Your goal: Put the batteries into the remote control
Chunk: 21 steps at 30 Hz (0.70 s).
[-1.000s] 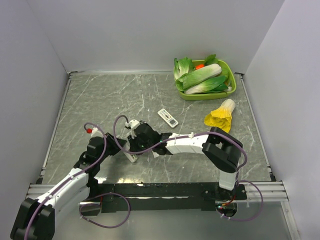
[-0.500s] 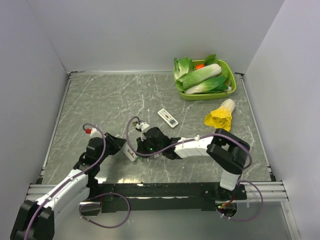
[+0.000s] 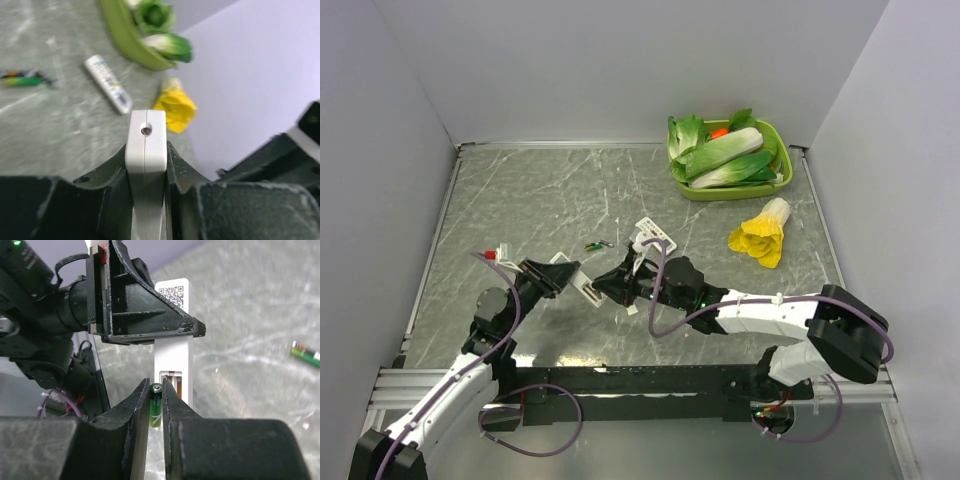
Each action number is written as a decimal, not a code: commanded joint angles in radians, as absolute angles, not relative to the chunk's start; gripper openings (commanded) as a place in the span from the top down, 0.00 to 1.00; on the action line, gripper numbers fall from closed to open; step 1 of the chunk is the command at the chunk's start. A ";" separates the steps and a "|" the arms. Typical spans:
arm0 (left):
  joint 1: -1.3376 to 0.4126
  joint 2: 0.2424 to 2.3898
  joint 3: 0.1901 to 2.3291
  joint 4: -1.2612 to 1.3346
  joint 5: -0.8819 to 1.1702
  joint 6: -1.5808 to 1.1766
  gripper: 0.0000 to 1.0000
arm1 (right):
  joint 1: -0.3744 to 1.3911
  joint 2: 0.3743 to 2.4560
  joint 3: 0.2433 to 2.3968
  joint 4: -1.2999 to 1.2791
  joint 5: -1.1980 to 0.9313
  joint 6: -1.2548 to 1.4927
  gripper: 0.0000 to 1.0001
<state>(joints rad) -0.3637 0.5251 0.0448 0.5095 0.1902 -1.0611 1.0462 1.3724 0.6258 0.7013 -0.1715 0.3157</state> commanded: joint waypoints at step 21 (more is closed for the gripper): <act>-0.368 0.511 -0.075 0.847 0.356 -1.157 0.98 | 1.161 1.281 0.595 0.881 -0.094 -0.017 1.00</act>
